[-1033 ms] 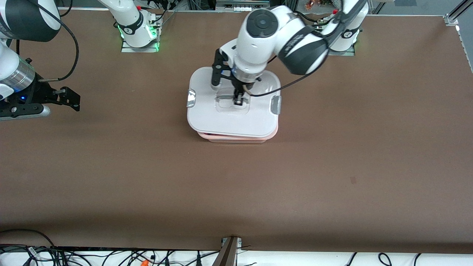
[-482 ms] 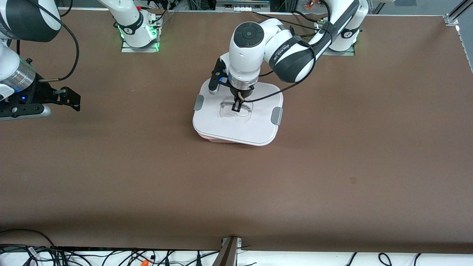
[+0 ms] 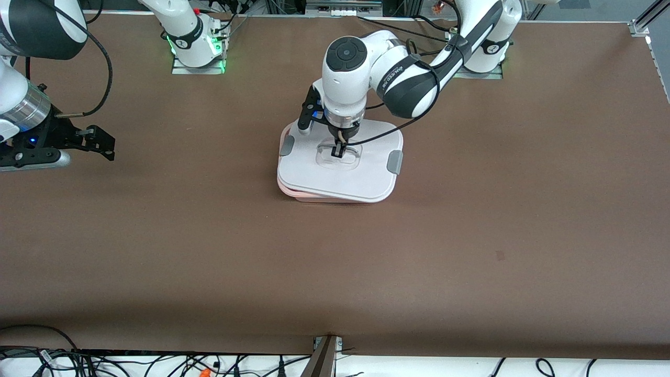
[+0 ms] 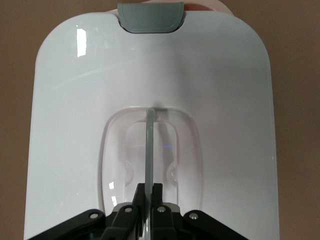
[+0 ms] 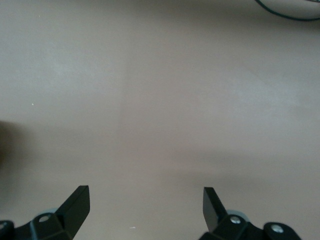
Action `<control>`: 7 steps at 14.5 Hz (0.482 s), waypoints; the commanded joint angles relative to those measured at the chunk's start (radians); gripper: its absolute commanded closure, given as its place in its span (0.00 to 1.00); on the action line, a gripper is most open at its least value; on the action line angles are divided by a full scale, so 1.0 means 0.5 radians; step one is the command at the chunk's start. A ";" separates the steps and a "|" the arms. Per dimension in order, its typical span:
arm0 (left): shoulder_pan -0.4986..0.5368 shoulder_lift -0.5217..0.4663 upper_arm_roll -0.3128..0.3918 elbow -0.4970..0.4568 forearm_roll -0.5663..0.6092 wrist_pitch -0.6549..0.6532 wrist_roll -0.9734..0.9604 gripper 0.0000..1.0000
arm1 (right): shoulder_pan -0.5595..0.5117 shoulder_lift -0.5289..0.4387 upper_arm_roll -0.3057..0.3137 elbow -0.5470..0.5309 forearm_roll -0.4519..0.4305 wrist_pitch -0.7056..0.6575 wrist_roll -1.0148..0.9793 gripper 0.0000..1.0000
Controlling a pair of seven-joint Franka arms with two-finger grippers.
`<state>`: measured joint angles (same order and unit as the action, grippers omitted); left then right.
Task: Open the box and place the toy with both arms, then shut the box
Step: 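Lower and press the lid onto the tray with the left gripper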
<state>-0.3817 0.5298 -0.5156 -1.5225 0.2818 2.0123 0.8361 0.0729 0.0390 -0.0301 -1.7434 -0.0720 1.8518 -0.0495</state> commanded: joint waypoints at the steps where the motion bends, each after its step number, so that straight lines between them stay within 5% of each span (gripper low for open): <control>1: -0.001 -0.010 0.003 -0.069 0.062 0.025 -0.031 1.00 | 0.011 -0.047 -0.001 -0.066 0.037 0.039 0.056 0.00; 7: 0.002 0.076 0.007 -0.075 0.093 0.200 -0.031 1.00 | 0.017 -0.035 0.002 -0.041 0.034 0.015 0.056 0.00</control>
<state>-0.3814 0.5580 -0.5127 -1.5485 0.2850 2.0998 0.8352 0.0765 0.0390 -0.0285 -1.7490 -0.0701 1.8542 -0.0357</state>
